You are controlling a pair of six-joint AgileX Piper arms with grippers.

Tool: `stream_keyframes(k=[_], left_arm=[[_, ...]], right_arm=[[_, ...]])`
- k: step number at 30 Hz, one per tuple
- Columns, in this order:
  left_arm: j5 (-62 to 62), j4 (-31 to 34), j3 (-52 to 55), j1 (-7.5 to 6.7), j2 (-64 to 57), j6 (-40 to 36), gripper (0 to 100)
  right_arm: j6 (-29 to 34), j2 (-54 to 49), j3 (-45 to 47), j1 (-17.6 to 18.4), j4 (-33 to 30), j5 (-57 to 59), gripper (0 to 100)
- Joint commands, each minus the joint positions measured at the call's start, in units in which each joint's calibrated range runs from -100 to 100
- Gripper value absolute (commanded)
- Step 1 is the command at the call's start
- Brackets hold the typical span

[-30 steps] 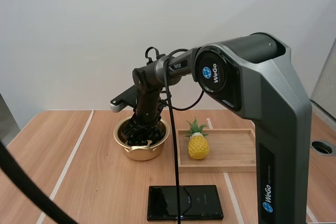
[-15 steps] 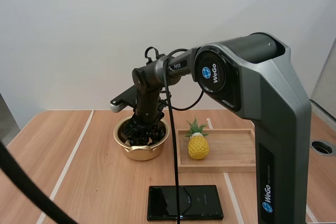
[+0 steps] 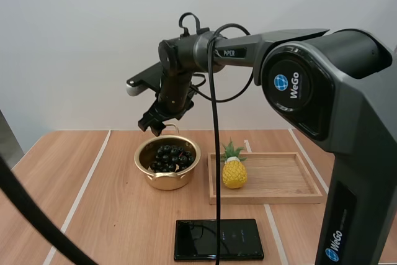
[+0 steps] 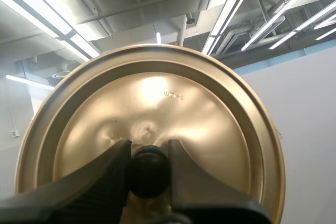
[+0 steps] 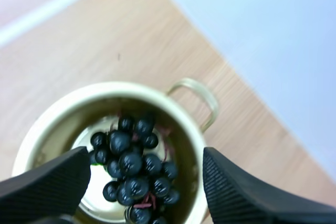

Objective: Open the pot, put the grape inside, and close it

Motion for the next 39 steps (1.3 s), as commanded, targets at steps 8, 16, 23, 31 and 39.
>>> stream_keyframes(k=[8, 16, 23, 31, 39], left_arm=[[-0.5, 1.7, 0.0, -0.13, 0.3, 0.1, 0], [-0.5, 1.7, 0.0, -0.13, 0.3, 0.1, 0], [-0.5, 1.7, 0.0, -0.13, 0.4, 0.1, 0], [0.1, 1.7, 0.0, -0.13, 1.5, 0.1, 0], [0.6, 1.7, 0.0, -0.13, 4.0, 0.1, 0]], right_arm=[[1.8, -8.5, -11.1, -1.8, -0.9, 6.0, 100], [6.3, -13.4, -17.5, -8.3, -2.1, 6.0, 100], [9.0, -18.0, -18.1, -13.9, -1.2, 5.4, 100], [9.0, -24.7, -18.1, -16.9, -0.9, 5.0, 100], [9.7, -32.5, -18.1, -18.8, -3.5, 6.5, 100]])
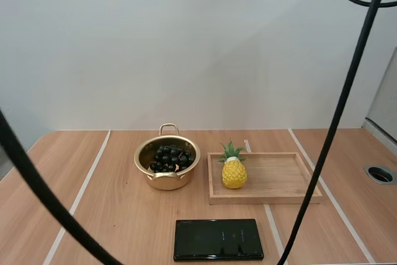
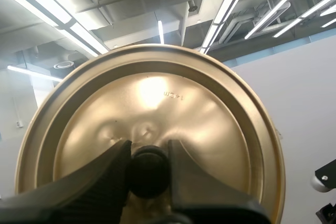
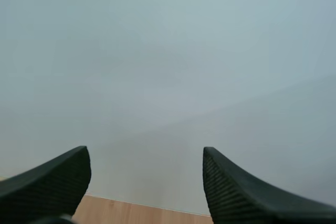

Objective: Open the pot, put the grape inside, and close it

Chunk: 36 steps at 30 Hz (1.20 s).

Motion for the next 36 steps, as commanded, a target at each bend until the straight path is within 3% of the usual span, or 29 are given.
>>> stream_keyframes(k=[1, 7, 13, 14, 17, 18, 25, 36], left_arm=[[0.0, 0.3, 0.0, -0.13, 1.6, 0.1, 0], [0.0, 0.3, 0.0, -0.13, 5.2, 0.1, 0], [0.0, 0.3, 0.0, -0.13, 9.1, -0.4, 0], [0.0, 0.3, 0.0, -0.13, 10.0, -0.7, 0], [0.0, 0.3, 0.3, -0.13, 12.5, -1.1, 0], [0.0, 0.4, 0.7, -0.13, 13.2, -1.2, 0], [0.0, 0.7, 8.2, -0.13, 16.4, -2.5, 0], [0.0, -5.4, 31.8, -0.13, 18.3, -1.7, 0]], right_arm=[[1.3, -3.5, -0.4, -0.9, -2.9, 0.8, 100], [6.3, -7.0, -0.4, -1.7, -10.2, 5.0, 100], [6.3, -7.9, -0.4, -1.7, -9.3, 11.1, 100], [6.3, -8.3, -0.3, -1.7, -9.0, 11.7, 92], [7.9, -8.4, -0.3, -1.7, -8.8, 14.7, 19], [9.4, -8.6, -0.3, -1.7, -9.5, 15.7, 0], [11.3, -10.2, -0.3, -1.7, -15.4, 17.7, 0], [11.2, -15.0, -0.3, -1.7, -18.5, 18.7, 0]])
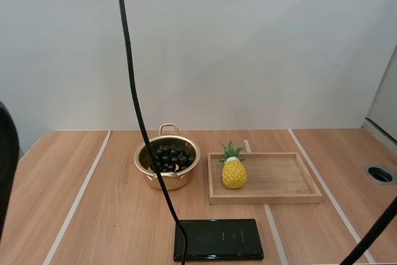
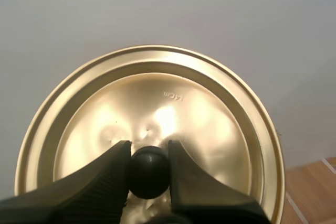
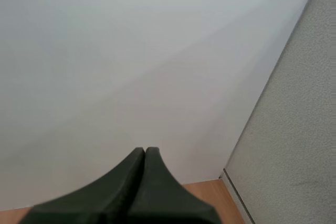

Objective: Open the pot, put the grape inside, and close it

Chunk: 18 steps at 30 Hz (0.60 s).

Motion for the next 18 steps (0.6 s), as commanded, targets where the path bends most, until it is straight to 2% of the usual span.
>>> stream_keyframes(k=[1, 18], left_arm=[[0.0, -2.5, 5.6, -0.13, -0.2, 0.2, 0], [-0.9, -3.3, 30.6, -0.13, -0.3, 4.2, 0]], right_arm=[[0.1, -1.8, -0.3, -0.2, -0.9, 1.7, 0], [-0.8, -2.5, -0.3, -0.2, 0.0, 1.9, 0]])
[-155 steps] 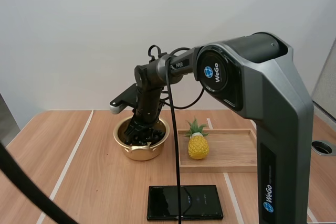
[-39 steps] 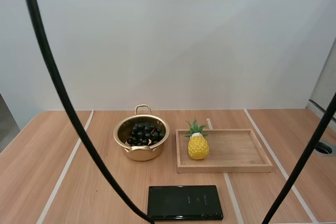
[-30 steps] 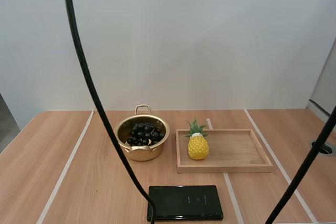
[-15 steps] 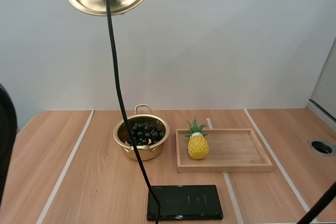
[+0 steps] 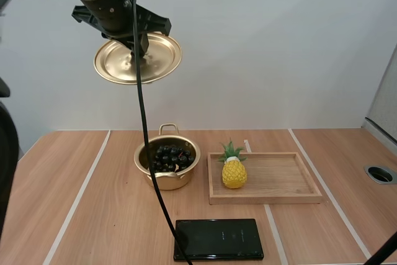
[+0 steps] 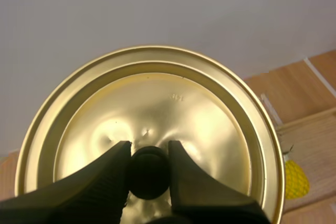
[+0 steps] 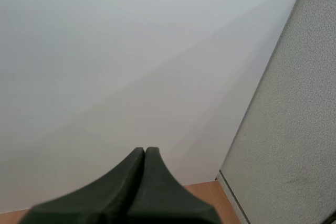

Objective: Open the pot, put the grape inside, and close it

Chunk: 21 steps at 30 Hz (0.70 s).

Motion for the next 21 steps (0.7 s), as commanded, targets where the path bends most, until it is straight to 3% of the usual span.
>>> stream_keyframes(k=[1, 9, 21], left_arm=[[-1.9, -1.2, 4.4, -0.13, -0.6, 0.8, 0], [-13.3, -2.0, 16.3, -0.13, -0.6, 2.4, 0], [-25.1, -8.2, 29.2, -0.13, -0.5, 7.5, 0]], right_arm=[[-0.4, -0.6, -0.3, -0.2, 0.1, 0.4, 0], [-0.4, -0.6, -0.3, -0.2, 0.2, 0.4, 0], [-0.4, -0.6, -0.3, -0.2, 0.6, 0.4, 0]])
